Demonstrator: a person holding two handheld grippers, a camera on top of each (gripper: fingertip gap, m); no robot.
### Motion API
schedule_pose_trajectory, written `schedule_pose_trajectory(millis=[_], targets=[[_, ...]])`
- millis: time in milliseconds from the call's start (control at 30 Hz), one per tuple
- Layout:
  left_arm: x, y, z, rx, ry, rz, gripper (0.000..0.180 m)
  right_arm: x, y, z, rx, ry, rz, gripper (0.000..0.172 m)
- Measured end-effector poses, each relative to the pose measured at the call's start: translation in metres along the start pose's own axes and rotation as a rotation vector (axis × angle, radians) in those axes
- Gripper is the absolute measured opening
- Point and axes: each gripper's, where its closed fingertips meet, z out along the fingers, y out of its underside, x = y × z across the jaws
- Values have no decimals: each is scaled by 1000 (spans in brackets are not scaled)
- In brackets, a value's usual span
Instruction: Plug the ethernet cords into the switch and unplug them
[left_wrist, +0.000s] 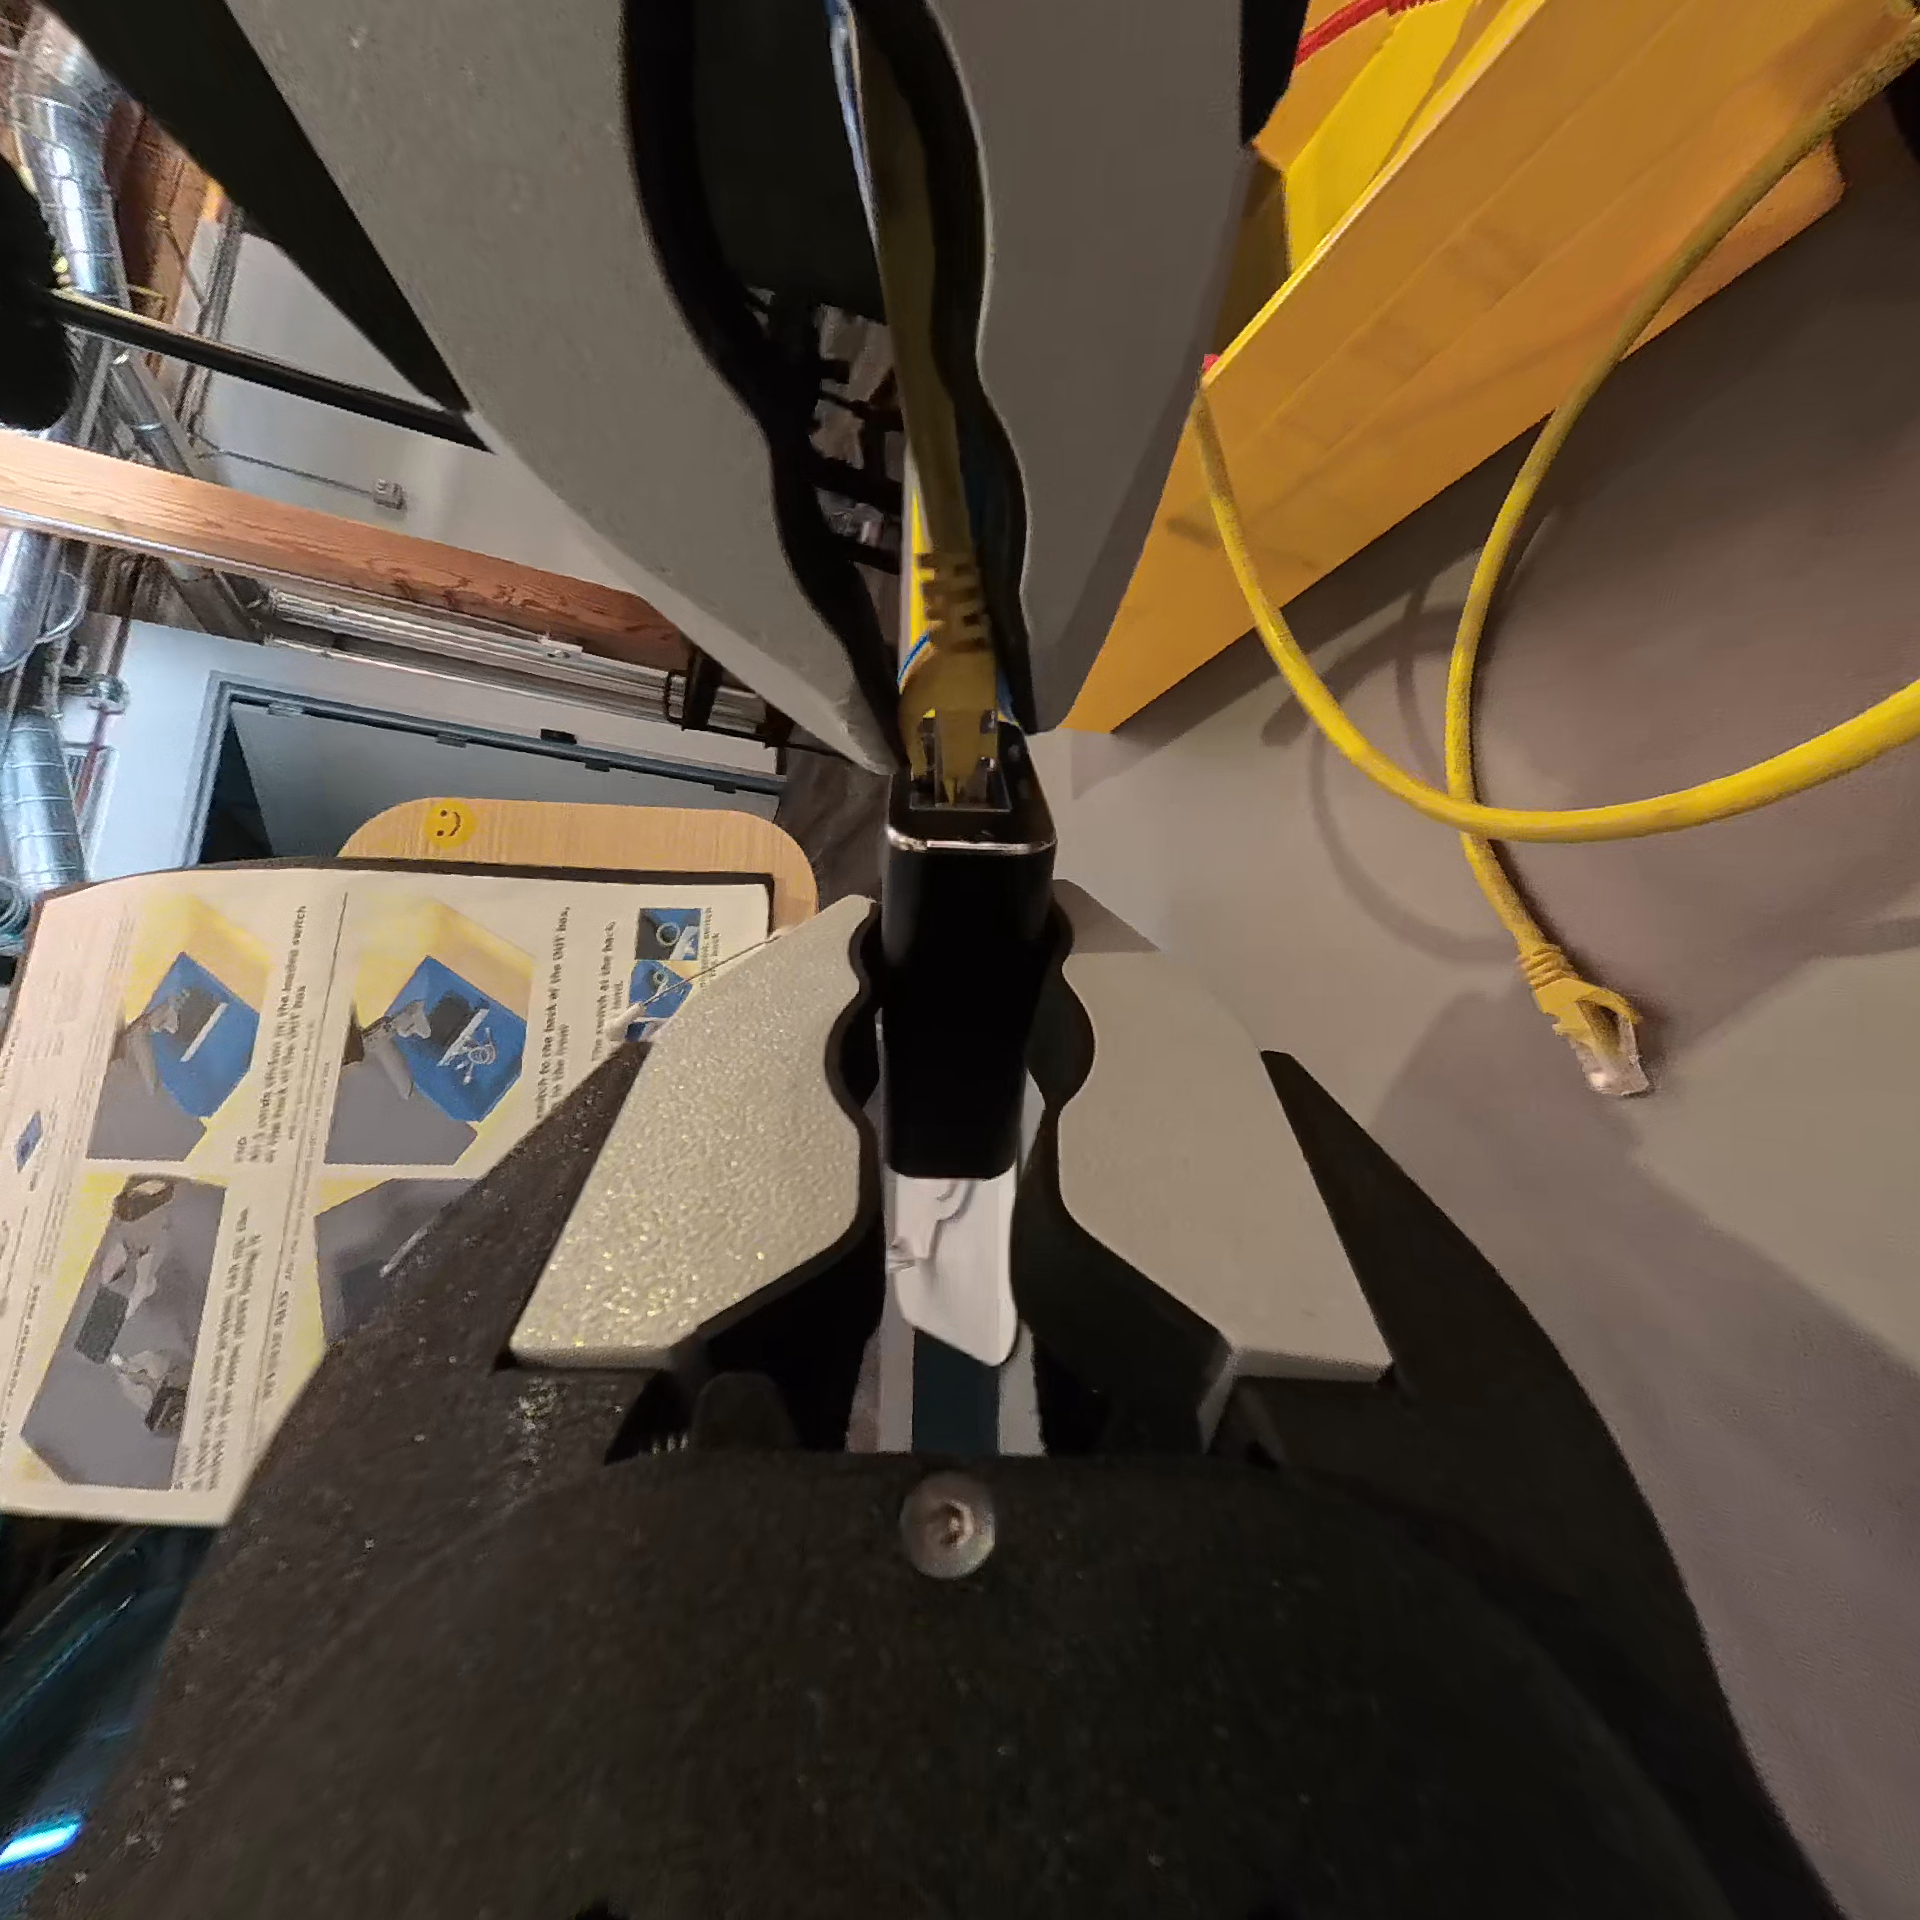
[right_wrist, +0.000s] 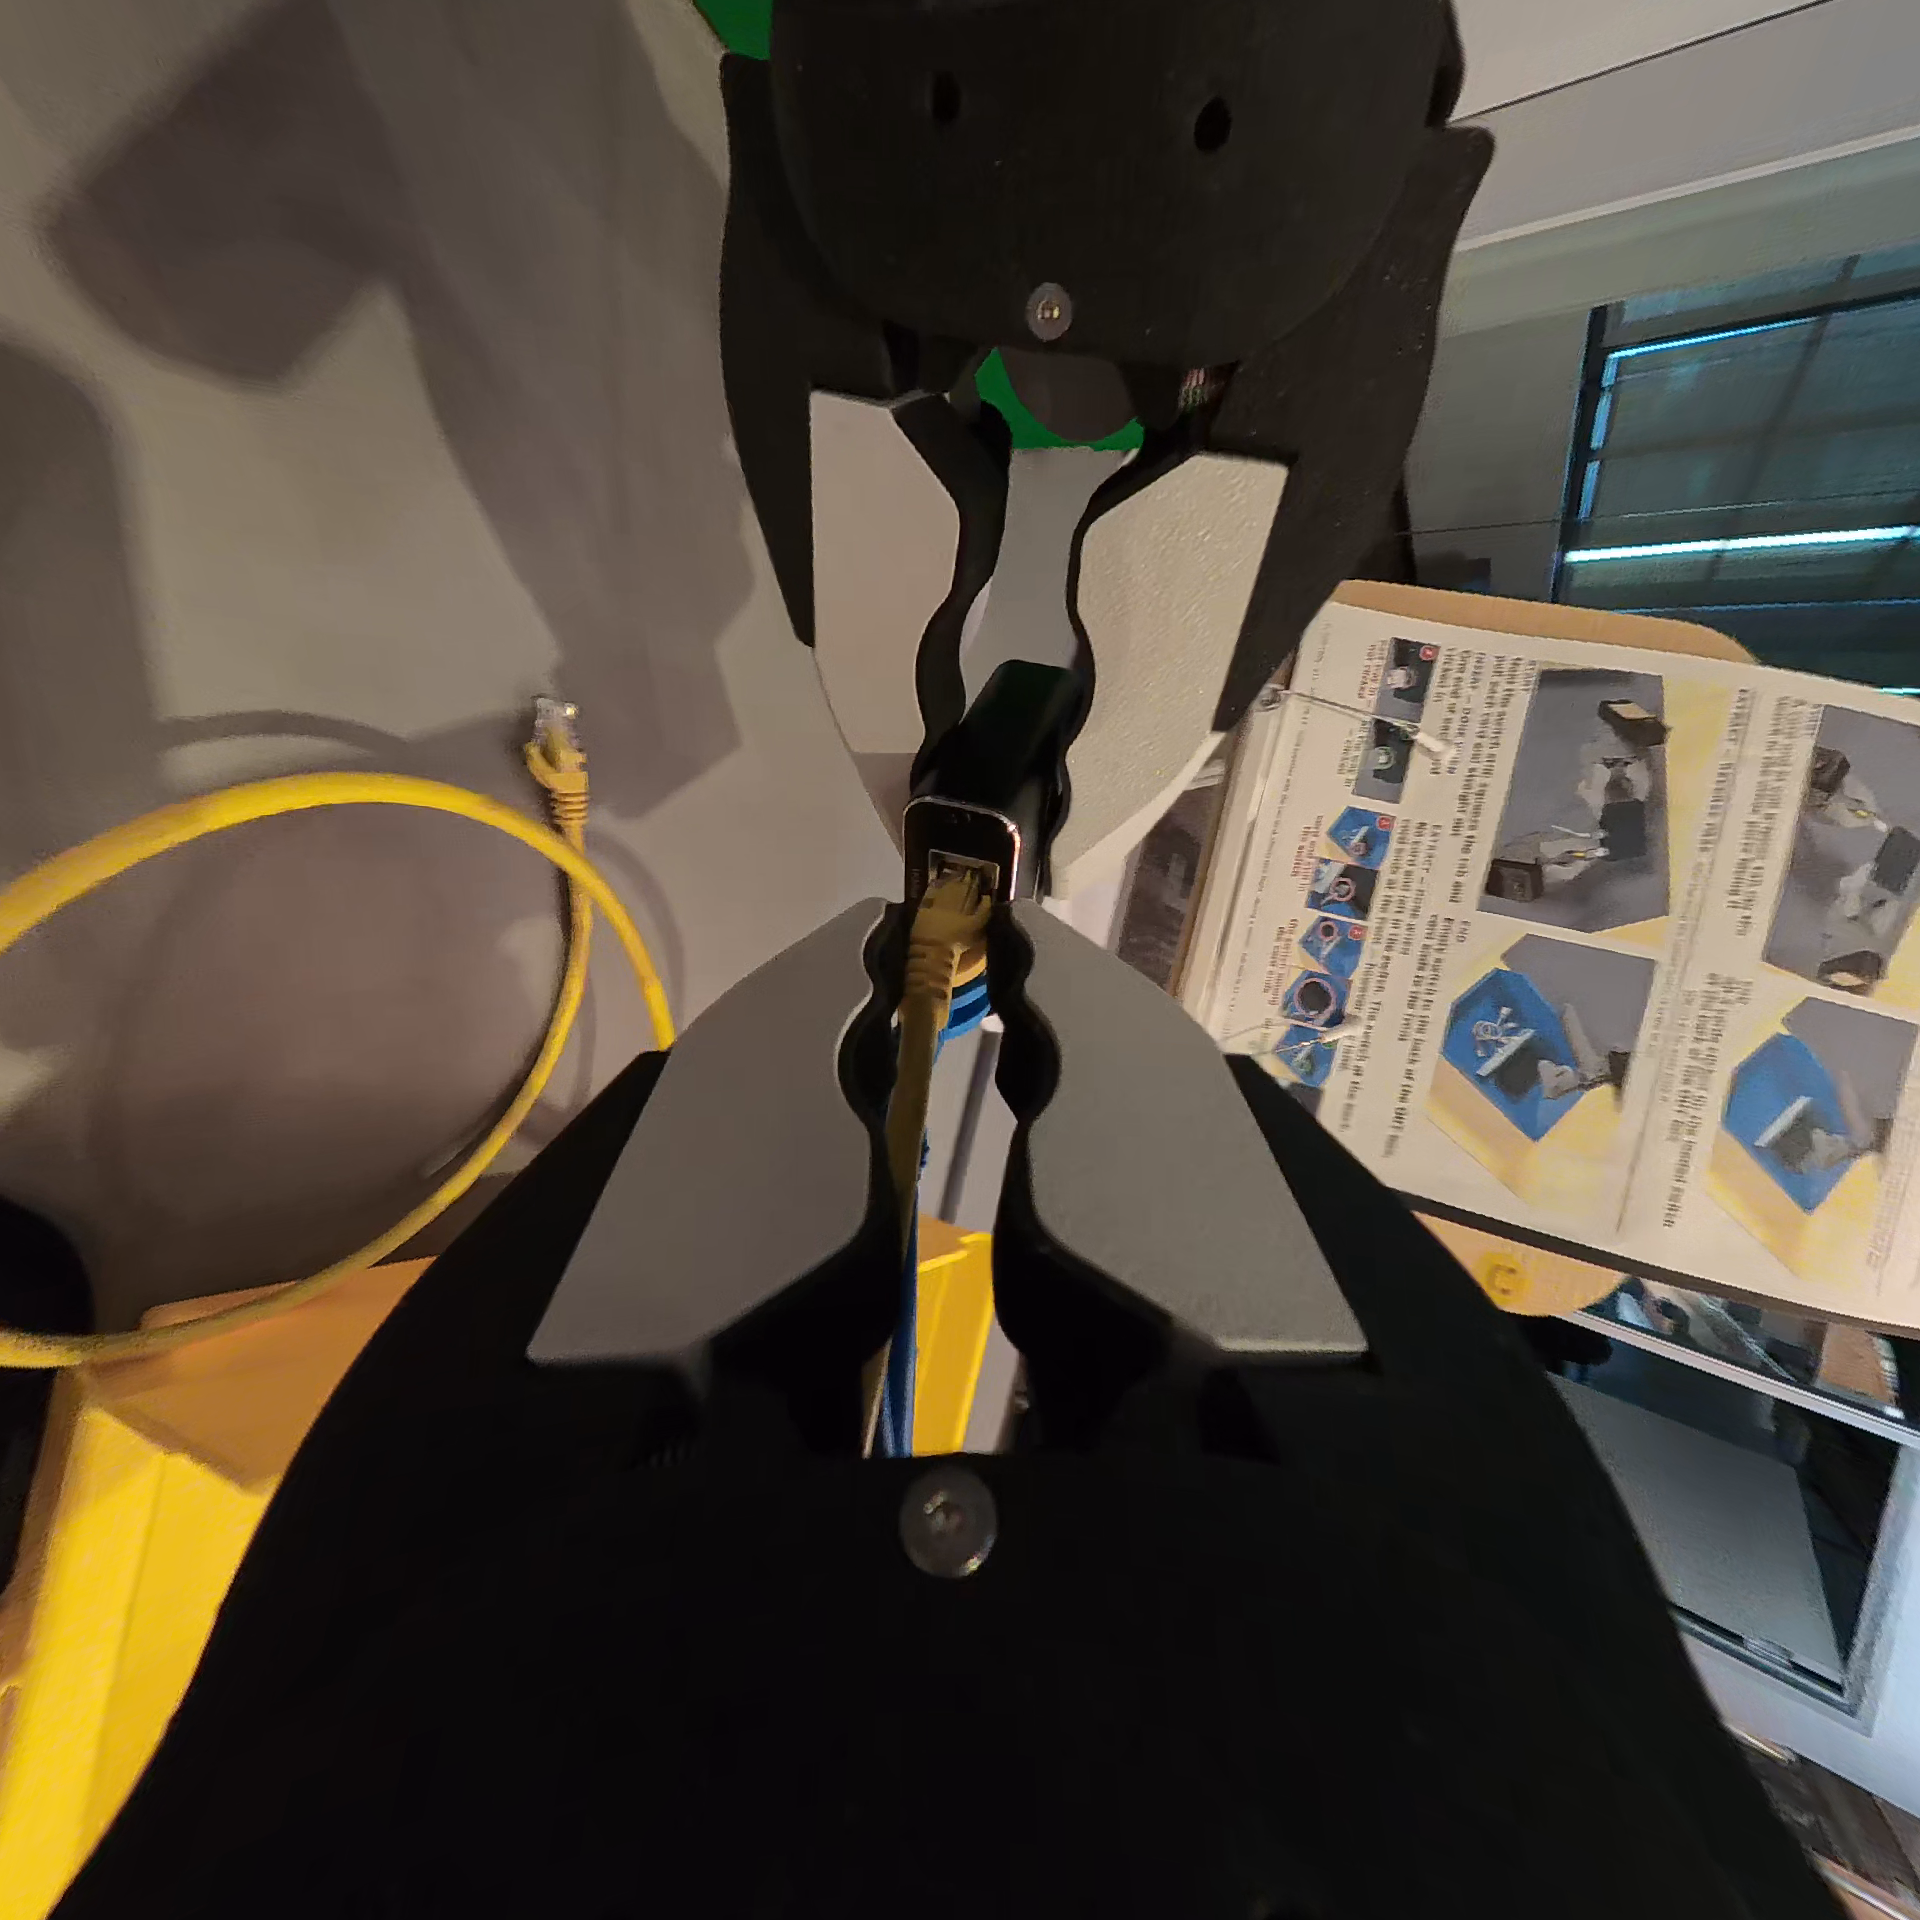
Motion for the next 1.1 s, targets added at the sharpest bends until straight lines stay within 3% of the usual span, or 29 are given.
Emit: schedule_pose_trajectory(millis=[367,633,767,1100], targets=[[10,-3,5,-9,25,35,25,-7,3,-1,-17,-45,12,16],[-3,5,5,-36,-91,26,26,8,1,5,13,23,61,15],[-2,4,5,-35,-70,2,26,9,0,5,13,33,61,15],[-8,9,8,-100,-169,74,25,7,1,9,-35,47,21,15]])
